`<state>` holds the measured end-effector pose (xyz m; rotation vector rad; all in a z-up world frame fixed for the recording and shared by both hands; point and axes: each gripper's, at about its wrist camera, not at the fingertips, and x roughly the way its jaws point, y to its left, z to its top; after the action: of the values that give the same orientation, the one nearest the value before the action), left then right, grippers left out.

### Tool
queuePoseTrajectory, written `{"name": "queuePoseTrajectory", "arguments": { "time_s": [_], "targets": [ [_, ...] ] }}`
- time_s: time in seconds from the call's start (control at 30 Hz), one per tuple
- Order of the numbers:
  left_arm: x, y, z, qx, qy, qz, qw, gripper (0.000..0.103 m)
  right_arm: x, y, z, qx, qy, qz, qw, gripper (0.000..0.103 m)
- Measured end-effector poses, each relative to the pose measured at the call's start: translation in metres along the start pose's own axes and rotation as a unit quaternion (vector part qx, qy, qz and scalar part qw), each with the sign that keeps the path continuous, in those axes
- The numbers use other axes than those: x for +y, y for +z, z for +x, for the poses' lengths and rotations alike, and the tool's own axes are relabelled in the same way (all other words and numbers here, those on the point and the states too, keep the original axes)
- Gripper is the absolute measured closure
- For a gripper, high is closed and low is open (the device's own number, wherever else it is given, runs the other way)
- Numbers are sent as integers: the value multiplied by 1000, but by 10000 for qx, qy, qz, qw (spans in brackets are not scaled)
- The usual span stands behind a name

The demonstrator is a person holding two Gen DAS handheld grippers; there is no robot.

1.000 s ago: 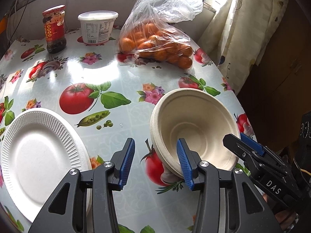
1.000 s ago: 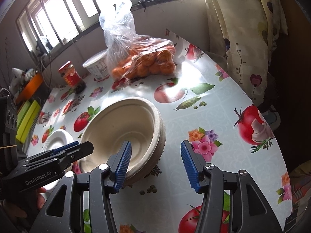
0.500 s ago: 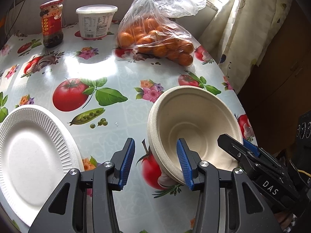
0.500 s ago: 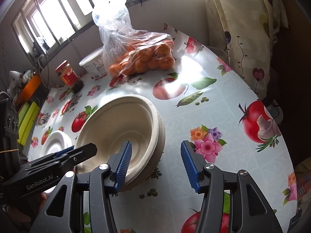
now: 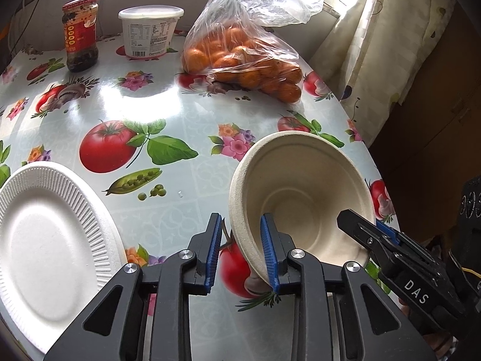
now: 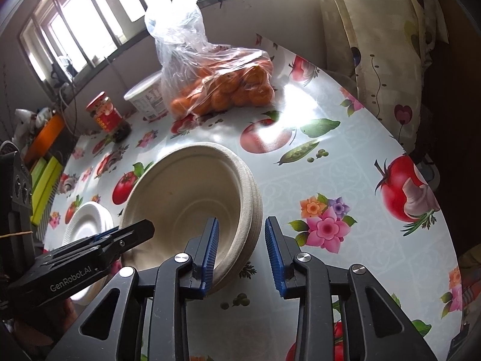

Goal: Organize plates and bowls

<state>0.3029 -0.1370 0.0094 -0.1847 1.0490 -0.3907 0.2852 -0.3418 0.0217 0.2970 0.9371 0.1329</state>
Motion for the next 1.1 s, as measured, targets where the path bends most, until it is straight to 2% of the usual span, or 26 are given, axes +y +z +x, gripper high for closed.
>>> {"name": "queuePoseTrajectory", "arguments": {
  "time_s": [0.07, 0.63, 1.1],
  "targets": [
    [-2, 1, 0, -2, -14, 12, 10000, 82, 2, 0, 1, 21, -15, -15, 10000, 75],
    [-2, 2, -1, -24, 7, 25, 10000, 82, -1, 1, 0, 4, -7, 52, 10000, 76],
    [-2, 0, -20, -164, 58, 18, 9998, 82, 13, 1, -16, -127, 56, -52, 9999, 76]
  ]
}}
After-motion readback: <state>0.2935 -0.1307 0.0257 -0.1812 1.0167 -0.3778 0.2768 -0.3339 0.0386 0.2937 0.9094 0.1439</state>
